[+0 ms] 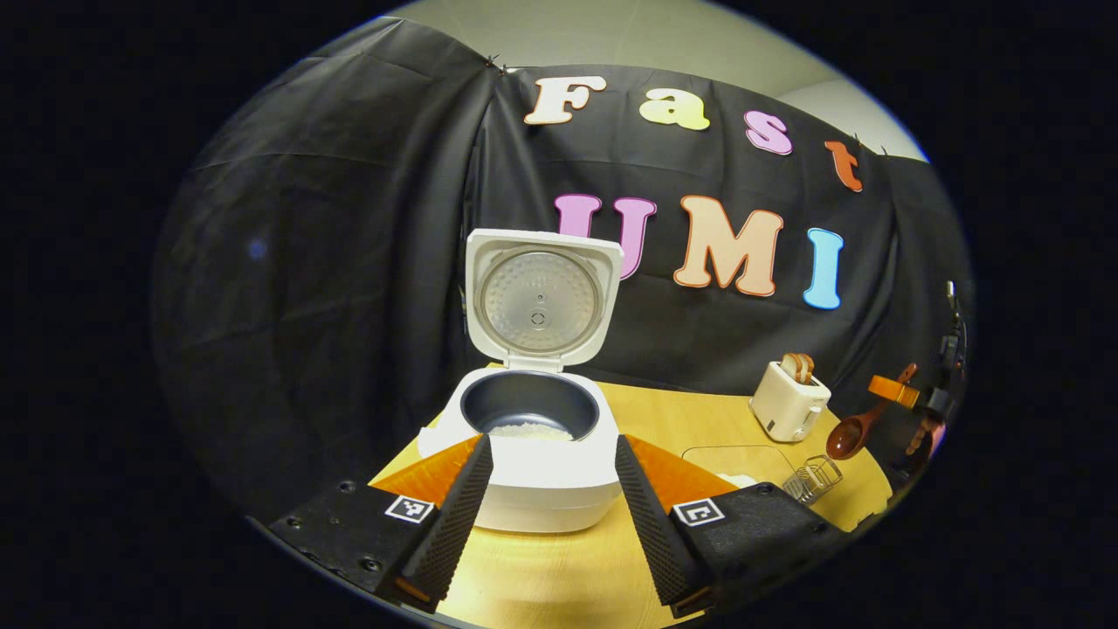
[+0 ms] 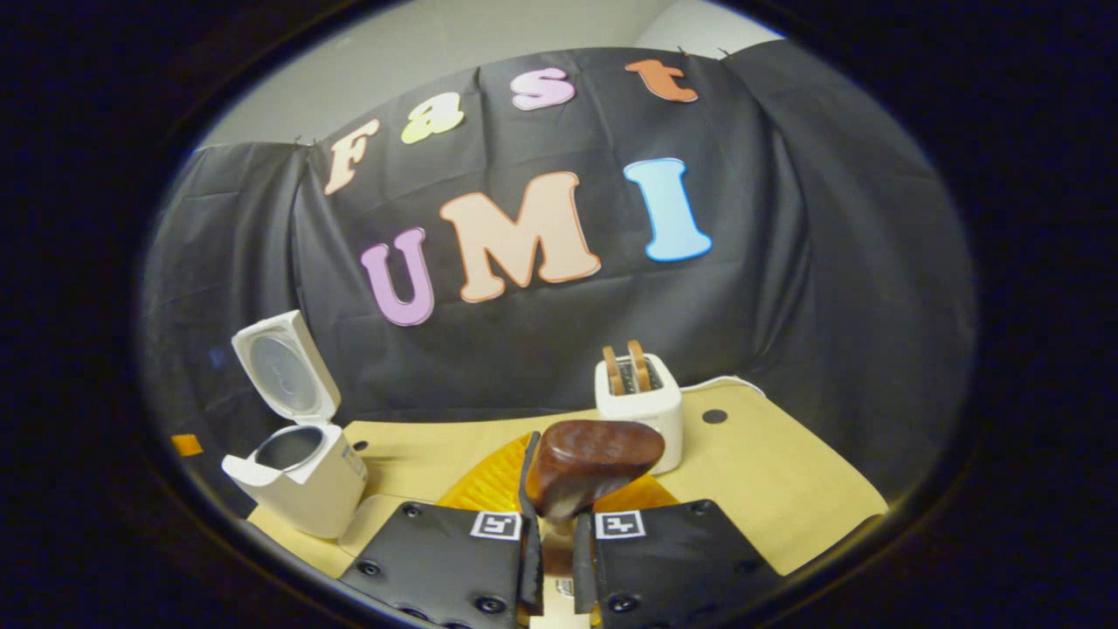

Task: Close the left gripper, press the button to open the rice cooker; take a wooden spoon from the chopstick holder with the right hand, scoop a spoonful of rice and pour it into the rice cooker, then put the wooden spoon back into the chopstick holder.

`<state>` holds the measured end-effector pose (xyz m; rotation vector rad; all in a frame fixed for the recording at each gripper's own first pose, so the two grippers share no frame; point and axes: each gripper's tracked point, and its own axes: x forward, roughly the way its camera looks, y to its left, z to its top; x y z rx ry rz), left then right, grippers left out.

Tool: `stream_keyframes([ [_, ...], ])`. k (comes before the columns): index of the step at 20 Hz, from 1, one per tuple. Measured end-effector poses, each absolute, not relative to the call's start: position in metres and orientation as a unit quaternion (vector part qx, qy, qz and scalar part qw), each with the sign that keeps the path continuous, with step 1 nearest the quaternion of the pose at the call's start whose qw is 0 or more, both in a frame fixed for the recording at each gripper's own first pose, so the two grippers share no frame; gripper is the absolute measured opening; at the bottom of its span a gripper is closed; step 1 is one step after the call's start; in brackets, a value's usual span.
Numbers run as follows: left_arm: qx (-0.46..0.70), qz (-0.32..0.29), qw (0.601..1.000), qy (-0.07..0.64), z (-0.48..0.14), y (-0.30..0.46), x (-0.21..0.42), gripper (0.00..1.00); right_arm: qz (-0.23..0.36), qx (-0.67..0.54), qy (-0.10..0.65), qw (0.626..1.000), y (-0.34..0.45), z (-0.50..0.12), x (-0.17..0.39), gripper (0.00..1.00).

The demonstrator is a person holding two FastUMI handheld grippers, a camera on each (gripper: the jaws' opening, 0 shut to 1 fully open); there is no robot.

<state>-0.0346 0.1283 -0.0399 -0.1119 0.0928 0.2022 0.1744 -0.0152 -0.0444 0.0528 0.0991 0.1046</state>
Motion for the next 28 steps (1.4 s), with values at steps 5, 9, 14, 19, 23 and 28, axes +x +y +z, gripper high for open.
stream_keyframes([
  [5, -0.057, 0.071, 0.995, 0.052, -0.046, 0.125, -0.025, 0.83, 0.091, 0.009, 0.056, 0.994, 0.050, -0.051, 0.175, 0.17],
  [9, -0.048, 0.059, 0.995, 0.060, -0.052, 0.130, -0.023, 0.84, 0.107, -0.048, 0.085, 0.989, 0.093, -0.097, 0.181, 0.17],
  [14, -0.045, 0.049, 0.995, 0.068, -0.059, 0.135, -0.021, 0.83, 0.107, -0.133, 0.104, 0.980, 0.119, -0.144, 0.192, 0.17],
  [19, -0.039, 0.040, 0.996, 0.072, -0.062, 0.142, -0.012, 0.83, 0.107, -0.235, 0.113, 0.959, 0.133, -0.190, 0.196, 0.17],
  [23, -0.033, 0.028, 0.997, 0.065, -0.058, 0.141, -0.004, 0.83, 0.123, -0.239, 0.125, 0.955, 0.153, -0.207, 0.189, 0.16],
  [28, -0.032, 0.019, 0.998, 0.060, -0.055, 0.142, 0.001, 0.83, 0.142, -0.143, 0.169, 0.965, 0.181, -0.224, 0.177, 0.17],
])
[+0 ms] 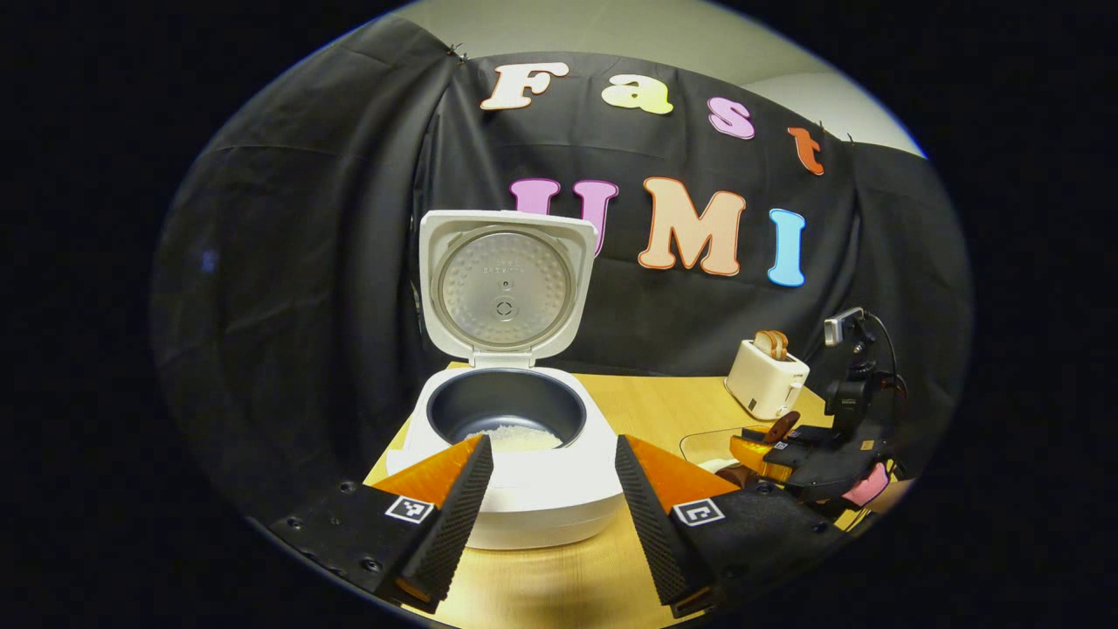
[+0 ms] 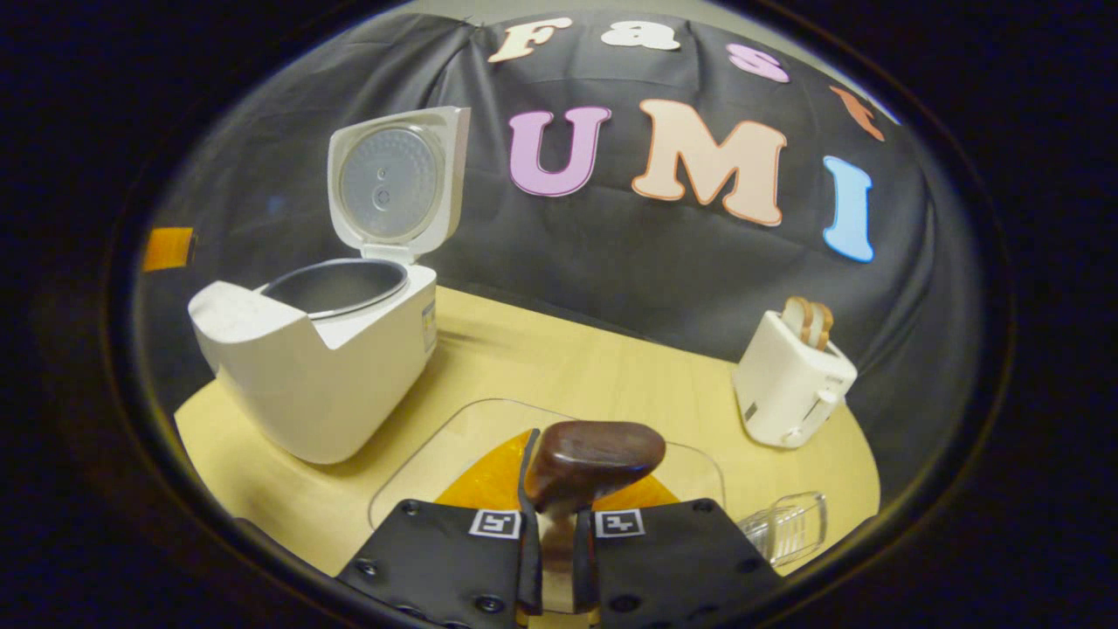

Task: Close the left gripper, press the button to open the rice cooker; take a wooden spoon from the chopstick holder with the right hand, scoop a spoonful of rice and pour it into the rice cooker, then put the wooden spoon back into the chopstick holder.

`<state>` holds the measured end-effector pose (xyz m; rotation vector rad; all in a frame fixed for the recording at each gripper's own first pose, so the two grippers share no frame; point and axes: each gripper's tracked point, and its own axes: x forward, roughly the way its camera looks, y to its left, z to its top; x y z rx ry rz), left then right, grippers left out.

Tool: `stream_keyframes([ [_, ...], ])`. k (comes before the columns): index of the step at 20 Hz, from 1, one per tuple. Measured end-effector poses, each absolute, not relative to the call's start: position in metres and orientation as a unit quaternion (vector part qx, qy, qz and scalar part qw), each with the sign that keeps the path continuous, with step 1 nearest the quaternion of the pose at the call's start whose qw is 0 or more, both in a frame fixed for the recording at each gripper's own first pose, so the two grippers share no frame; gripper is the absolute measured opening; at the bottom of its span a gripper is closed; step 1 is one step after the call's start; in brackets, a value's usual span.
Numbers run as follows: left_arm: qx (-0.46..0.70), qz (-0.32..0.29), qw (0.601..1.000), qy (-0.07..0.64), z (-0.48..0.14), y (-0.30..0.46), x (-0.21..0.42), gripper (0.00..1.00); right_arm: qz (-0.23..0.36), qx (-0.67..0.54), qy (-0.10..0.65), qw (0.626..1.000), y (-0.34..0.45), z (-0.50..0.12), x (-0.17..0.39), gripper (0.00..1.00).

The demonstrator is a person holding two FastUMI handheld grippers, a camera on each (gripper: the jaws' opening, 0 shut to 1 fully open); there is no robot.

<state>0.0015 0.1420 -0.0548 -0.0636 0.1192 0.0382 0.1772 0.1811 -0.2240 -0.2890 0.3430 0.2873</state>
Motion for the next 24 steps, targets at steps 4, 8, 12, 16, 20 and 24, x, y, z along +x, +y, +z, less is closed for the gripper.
stream_keyframes([
  [4, -0.039, 0.016, 0.997, 0.060, -0.057, 0.142, 0.002, 0.84, 0.138, -0.042, 0.202, 0.969, 0.192, -0.229, 0.174, 0.17],
  [8, -0.043, 0.011, 0.997, 0.062, -0.058, 0.142, 0.002, 0.84, 0.117, 0.085, 0.234, 0.961, 0.182, -0.231, 0.179, 0.18],
  [12, -0.044, 0.007, 0.997, 0.060, -0.055, 0.139, 0.005, 0.84, 0.090, 0.220, 0.245, 0.940, 0.157, -0.223, 0.182, 0.17],
  [16, -0.044, 0.005, 0.997, 0.056, -0.051, 0.128, 0.010, 0.84, 0.081, 0.242, 0.224, 0.941, 0.130, -0.205, 0.184, 0.17],
  [20, -0.049, 0.004, 0.997, 0.052, -0.047, 0.114, 0.012, 0.84, 0.101, 0.296, 0.209, 0.927, 0.121, -0.180, 0.185, 0.17],
  [24, -0.064, 0.008, 0.997, 0.049, -0.045, 0.095, 0.016, 0.83, 0.132, 0.352, 0.197, 0.905, 0.120, -0.152, 0.184, 0.16],
])
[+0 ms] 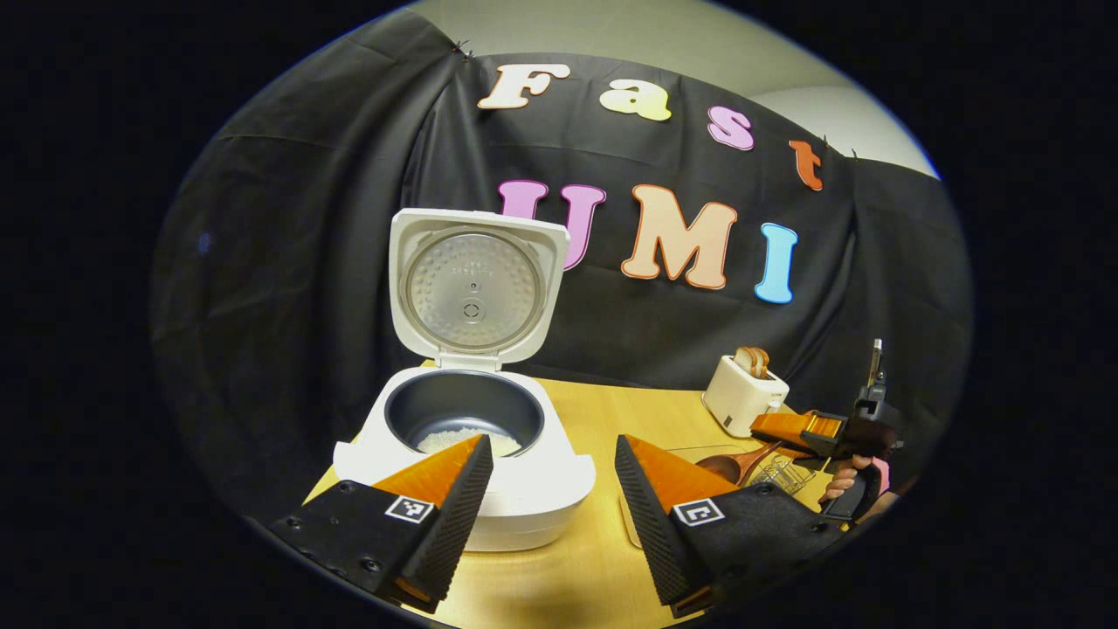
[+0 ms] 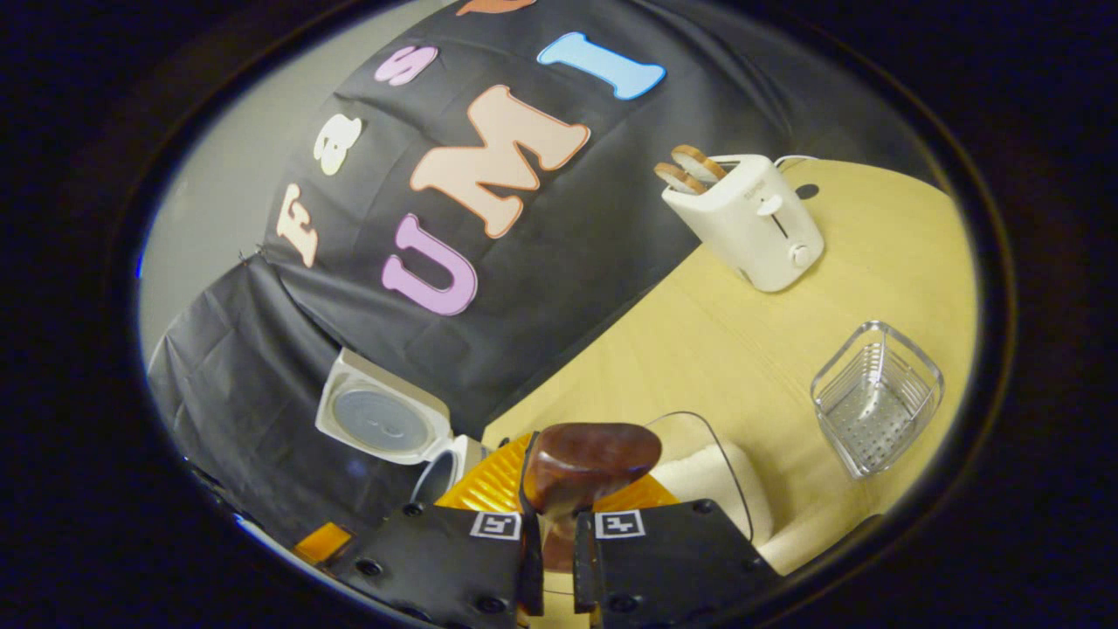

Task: Close the left gripper, press the button to open the rice cooker; take a wooden spoon from the chopstick holder with the right hand, scoop a spoonful of rice and pour it into the rice cooker, then put the wooden spoon back into the chopstick holder.

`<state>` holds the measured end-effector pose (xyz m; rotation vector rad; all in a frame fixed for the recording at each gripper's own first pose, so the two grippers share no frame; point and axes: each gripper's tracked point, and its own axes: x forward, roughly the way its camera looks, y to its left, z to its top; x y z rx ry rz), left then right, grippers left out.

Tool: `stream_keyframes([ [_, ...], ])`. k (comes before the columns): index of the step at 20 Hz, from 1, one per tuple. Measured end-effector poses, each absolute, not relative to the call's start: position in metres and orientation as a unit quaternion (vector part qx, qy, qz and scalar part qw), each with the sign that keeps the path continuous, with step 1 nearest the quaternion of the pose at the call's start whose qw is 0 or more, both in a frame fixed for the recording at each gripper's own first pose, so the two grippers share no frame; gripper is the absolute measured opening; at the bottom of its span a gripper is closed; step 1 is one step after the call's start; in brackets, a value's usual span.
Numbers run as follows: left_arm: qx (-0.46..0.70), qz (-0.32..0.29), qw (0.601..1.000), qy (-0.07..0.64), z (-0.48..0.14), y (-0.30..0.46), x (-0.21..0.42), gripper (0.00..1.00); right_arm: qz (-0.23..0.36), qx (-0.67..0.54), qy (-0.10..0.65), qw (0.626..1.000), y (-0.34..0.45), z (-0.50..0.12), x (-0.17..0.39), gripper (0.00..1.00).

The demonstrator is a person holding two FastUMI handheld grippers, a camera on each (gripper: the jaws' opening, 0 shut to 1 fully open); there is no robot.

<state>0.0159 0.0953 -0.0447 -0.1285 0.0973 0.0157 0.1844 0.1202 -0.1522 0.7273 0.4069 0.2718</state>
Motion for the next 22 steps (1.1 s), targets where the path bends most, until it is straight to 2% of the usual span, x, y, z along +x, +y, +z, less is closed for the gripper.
stream_keyframes([
  [12, -0.105, 0.083, 0.991, 0.024, -0.052, 0.088, 0.001, 0.83, 0.194, 0.436, 0.197, 0.856, 0.131, -0.081, 0.191, 0.17],
  [22, -0.109, 0.028, 0.992, 0.053, -0.062, 0.160, -0.003, 0.83, 0.207, 0.450, 0.162, 0.854, 0.269, -0.051, 0.204, 0.16],
])
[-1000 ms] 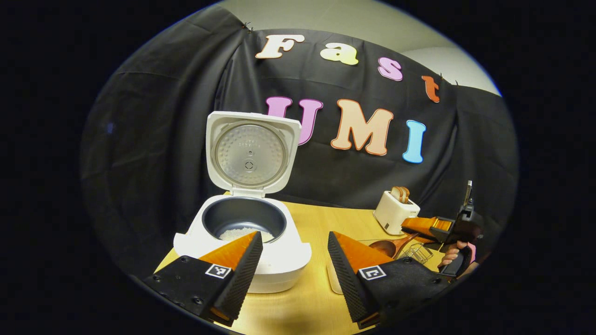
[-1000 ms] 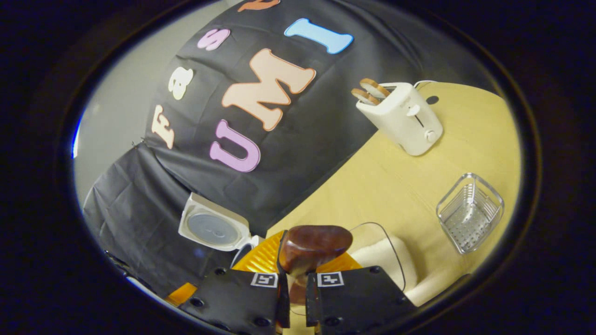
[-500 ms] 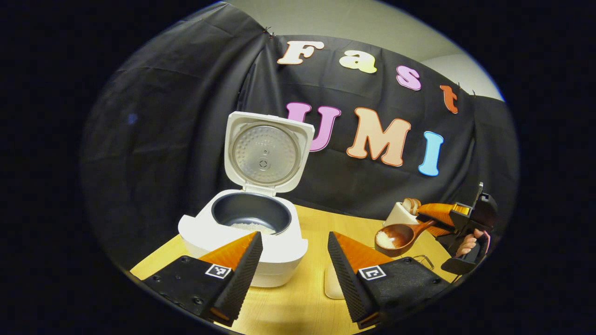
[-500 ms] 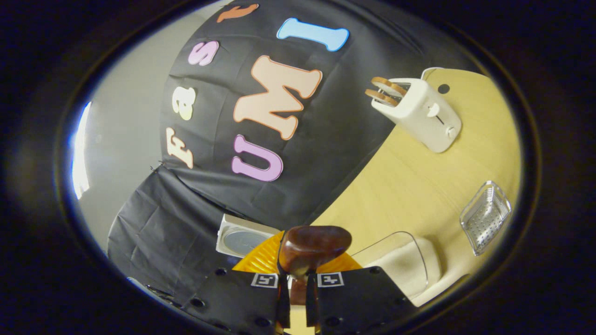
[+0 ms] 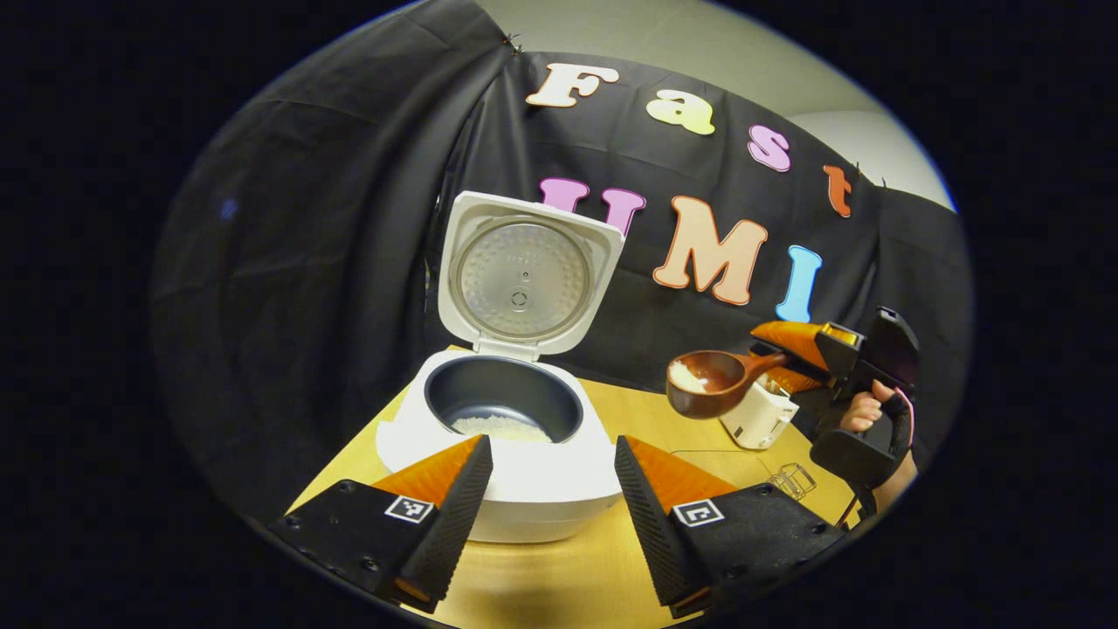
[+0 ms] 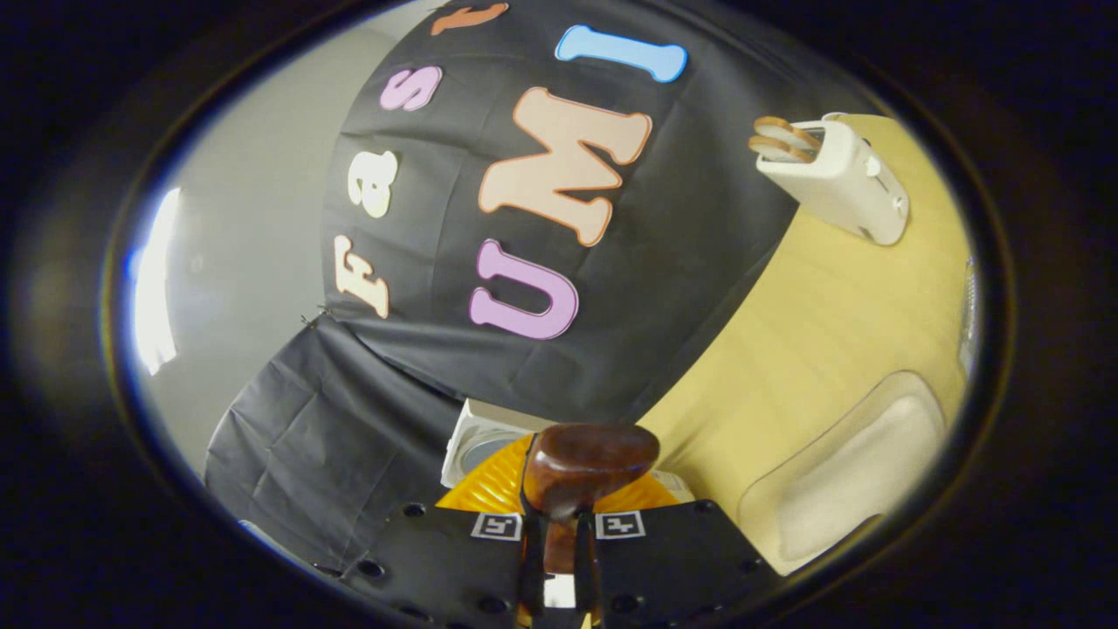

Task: Close the left gripper, press the button to open the rice cooker; take a wooden spoon from the chopstick holder with the right hand, scoop a spoonful of rice and pour it into the rice cooker, then put the wooden spoon back into the chopstick holder.

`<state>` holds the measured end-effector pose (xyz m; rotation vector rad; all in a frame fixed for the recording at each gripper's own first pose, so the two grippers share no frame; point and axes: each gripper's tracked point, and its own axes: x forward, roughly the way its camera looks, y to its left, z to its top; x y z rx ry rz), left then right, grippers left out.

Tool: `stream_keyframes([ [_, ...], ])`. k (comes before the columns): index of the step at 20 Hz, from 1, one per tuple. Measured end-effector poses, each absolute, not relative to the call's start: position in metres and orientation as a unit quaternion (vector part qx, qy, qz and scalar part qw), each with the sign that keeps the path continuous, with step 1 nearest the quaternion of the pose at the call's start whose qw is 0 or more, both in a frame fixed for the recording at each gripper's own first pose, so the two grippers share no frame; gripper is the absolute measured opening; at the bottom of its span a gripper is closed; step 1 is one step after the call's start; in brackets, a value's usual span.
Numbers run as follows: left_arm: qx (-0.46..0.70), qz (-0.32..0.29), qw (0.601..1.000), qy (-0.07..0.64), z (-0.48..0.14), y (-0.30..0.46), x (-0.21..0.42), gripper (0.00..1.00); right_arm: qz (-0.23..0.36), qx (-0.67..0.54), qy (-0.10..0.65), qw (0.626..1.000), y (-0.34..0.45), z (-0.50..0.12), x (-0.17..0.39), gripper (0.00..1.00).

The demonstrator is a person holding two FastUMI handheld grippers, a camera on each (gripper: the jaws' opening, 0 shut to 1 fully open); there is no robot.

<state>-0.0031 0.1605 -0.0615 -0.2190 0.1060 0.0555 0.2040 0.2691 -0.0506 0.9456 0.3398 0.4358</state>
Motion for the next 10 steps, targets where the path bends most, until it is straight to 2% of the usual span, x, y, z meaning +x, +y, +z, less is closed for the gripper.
stream_keyframes([
  [3, -0.111, 0.025, 0.992, 0.054, -0.063, 0.186, -0.008, 0.83, 0.213, 0.434, 0.155, 0.861, 0.311, -0.049, 0.216, 0.17],
  [10, -0.105, 0.027, 0.992, 0.066, -0.073, 0.217, -0.018, 0.83, 0.220, 0.318, 0.156, 0.909, 0.382, -0.072, 0.232, 0.16],
])
